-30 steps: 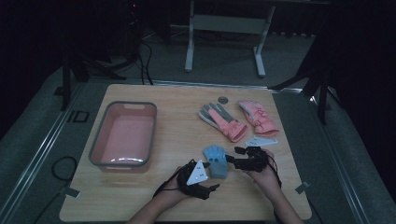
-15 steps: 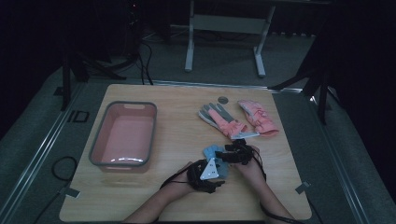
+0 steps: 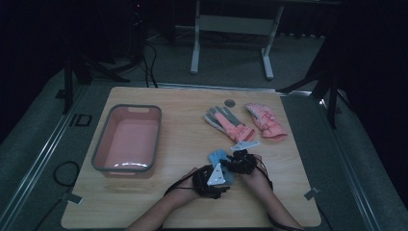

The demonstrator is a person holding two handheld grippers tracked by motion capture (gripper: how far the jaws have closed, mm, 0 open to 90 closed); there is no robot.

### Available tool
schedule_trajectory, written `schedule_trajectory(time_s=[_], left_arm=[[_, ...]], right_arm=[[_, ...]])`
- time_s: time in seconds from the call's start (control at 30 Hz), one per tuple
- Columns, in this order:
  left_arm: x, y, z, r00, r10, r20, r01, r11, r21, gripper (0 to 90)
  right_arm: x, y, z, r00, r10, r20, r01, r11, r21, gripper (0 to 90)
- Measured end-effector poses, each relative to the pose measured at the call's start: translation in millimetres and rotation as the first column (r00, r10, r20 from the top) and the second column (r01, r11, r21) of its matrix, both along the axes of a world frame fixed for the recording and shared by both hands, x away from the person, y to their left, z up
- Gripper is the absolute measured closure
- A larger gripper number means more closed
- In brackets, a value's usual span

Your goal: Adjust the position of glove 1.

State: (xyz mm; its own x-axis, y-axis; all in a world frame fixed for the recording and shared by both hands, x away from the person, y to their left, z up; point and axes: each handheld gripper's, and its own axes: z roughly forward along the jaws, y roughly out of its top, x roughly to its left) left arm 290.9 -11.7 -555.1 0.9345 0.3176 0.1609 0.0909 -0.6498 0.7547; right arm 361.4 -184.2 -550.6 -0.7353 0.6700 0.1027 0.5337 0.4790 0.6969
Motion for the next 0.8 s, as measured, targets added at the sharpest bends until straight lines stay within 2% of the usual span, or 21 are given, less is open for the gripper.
schedule_trajectory(time_s=[0.13,0.2,0.3,0.4,0.43,0.57,0.7,0.8], left_arm=[[-0.4,-1.2,-2.2,0.9995,0.010,0.031,-0.011,0.9994,0.032,48.1],[-0.5,-1.7,-2.3,0.9981,0.027,0.054,-0.030,0.9986,0.043,53.5],[2.0,-0.9,1.1,0.9986,0.026,0.045,-0.028,0.9986,0.045,64.5],[5.2,-0.3,5.7,0.9996,0.025,0.016,-0.026,0.9987,0.043,73.3],[6.5,-0.1,6.8,0.9997,0.026,0.000,-0.026,0.9986,0.045,74.5],[7.1,-1.1,10.7,0.9993,0.037,-0.002,-0.037,0.9979,0.054,76.9],[7.6,0.5,15.6,0.9994,0.035,-0.004,-0.035,0.9974,0.063,77.3],[8.5,3.5,22.2,0.9994,0.034,0.001,-0.034,0.9970,0.070,77.7]], right_arm=[[-6.1,7.5,2.6,0.9981,0.020,0.058,-0.016,0.9976,-0.067,77.8],[-7.5,9.1,2.7,0.9977,0.014,0.067,-0.009,0.9971,-0.075,78.4],[-4.9,5.0,1.2,0.9992,0.000,0.041,0.002,0.9995,-0.030,79.0],[-2.4,1.5,1.0,0.9999,-0.011,0.007,0.011,0.9999,0.006,80.2],[-1.4,1.0,1.3,0.9999,-0.011,-0.002,0.011,0.9999,0.011,80.5],[-0.8,2.1,4.1,0.9999,-0.011,-0.003,0.011,0.9999,0.009,81.3],[0.8,1.1,9.6,0.9998,-0.009,-0.016,0.010,0.9983,0.058,81.4],[1.7,1.7,14.4,0.9999,-0.009,-0.010,0.010,0.9978,0.065,81.4]])
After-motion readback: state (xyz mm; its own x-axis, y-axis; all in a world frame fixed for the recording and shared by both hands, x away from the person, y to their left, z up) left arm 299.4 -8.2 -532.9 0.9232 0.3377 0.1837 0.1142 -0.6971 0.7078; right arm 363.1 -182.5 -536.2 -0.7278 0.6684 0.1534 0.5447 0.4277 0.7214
